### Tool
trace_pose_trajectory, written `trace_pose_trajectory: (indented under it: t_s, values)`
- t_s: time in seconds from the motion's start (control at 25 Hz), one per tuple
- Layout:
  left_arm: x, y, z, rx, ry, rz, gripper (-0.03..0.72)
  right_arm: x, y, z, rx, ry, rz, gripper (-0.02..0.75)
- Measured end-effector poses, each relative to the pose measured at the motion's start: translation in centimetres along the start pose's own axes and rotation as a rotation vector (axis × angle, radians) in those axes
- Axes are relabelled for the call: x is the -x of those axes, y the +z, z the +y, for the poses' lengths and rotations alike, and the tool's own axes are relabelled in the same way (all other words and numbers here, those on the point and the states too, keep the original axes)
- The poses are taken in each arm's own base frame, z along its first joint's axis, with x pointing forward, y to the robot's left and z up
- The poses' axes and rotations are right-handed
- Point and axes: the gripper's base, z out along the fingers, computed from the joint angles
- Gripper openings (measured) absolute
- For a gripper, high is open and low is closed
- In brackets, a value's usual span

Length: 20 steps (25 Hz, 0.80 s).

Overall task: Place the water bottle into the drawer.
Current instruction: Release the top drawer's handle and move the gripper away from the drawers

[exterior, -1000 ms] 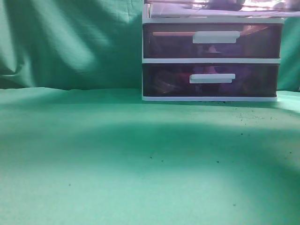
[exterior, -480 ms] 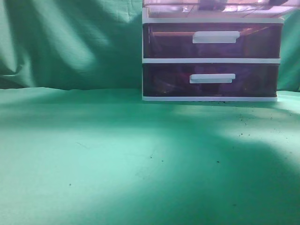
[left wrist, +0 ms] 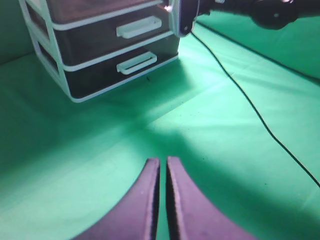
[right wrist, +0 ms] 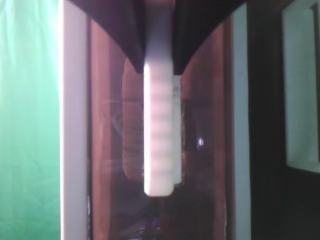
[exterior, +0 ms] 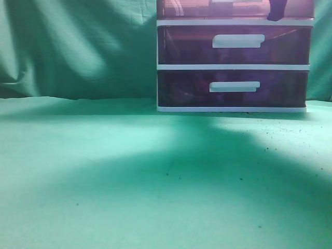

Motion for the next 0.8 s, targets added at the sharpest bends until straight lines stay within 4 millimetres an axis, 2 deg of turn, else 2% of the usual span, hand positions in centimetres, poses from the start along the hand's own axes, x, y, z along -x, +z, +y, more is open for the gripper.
trace_pose_trajectory:
  t_s: [0.16, 0.36, 0.48, 0.64, 0.68, 0.72, 0.8]
  values:
    - [0.1, 0.0, 0.0, -0.002, 0.000, -0.009, 0.000, 0.0, 0.0, -0.1, 0.003, 0.026, 0.003, 0.088]
    - [0.2, 0.0, 0.0, 0.000, 0.007, -0.024, 0.000, 0.1, 0.1, -0.7, -0.037, 0.118, -0.008, 0.403]
    - [0.2, 0.0, 0.0, 0.000, 0.007, -0.024, 0.000, 0.2, -0.2, -1.1, -0.053, 0.123, -0.016, 0.531]
    - [0.2, 0.0, 0.0, 0.000, 0.007, -0.024, 0.000, 0.4, -1.1, -0.7, -0.030, 0.138, -0.032, 0.527]
    - [0.2, 0.0, 0.0, 0.001, 0.007, -0.022, 0.000, 0.5, -1.4, -0.2, -0.012, 0.134, -0.035, 0.527]
    - [0.2, 0.0, 0.0, 0.001, 0.007, -0.022, 0.000, 0.5, -1.7, 0.3, 0.003, 0.133, -0.037, 0.483]
    - [0.2, 0.0, 0.0, 0.001, 0.007, -0.022, 0.000, 0.6, -2.2, 1.2, 0.033, 0.133, -0.037, 0.480]
